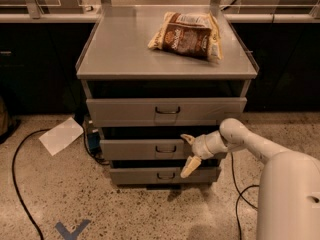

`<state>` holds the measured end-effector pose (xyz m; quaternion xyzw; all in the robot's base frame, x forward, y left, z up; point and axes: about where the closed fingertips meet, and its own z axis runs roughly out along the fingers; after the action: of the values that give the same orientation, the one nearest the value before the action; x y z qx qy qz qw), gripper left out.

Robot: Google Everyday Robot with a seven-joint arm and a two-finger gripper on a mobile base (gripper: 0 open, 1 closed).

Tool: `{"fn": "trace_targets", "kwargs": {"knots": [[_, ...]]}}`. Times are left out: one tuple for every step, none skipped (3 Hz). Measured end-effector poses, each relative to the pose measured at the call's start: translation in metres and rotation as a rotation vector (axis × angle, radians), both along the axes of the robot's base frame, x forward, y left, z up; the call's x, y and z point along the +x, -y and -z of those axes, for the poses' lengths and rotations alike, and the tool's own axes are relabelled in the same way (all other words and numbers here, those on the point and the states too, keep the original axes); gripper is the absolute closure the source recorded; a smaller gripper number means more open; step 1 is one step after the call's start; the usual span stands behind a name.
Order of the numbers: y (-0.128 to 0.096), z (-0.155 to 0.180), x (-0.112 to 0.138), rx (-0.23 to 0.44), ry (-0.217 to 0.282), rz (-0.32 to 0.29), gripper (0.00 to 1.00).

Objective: Open middle drawer

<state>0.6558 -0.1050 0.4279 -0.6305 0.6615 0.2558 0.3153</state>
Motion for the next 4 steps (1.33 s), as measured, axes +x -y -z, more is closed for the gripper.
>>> {"fn": "trace_targets", "kwargs": {"knots": [[-0.0018, 0.0050, 0.0006, -0.002, -0.026, -0.008, 0.00], [-0.0025, 0.0039, -0.0015, -0.005, -0.048, -0.015, 0.00], [-0.0047, 0.0024, -0.0015, -0.004, -0.068, -0.014, 0.00], [-0.0079, 0.0007, -0.0014, 0.000, -0.092, -0.013, 0.00]]}}
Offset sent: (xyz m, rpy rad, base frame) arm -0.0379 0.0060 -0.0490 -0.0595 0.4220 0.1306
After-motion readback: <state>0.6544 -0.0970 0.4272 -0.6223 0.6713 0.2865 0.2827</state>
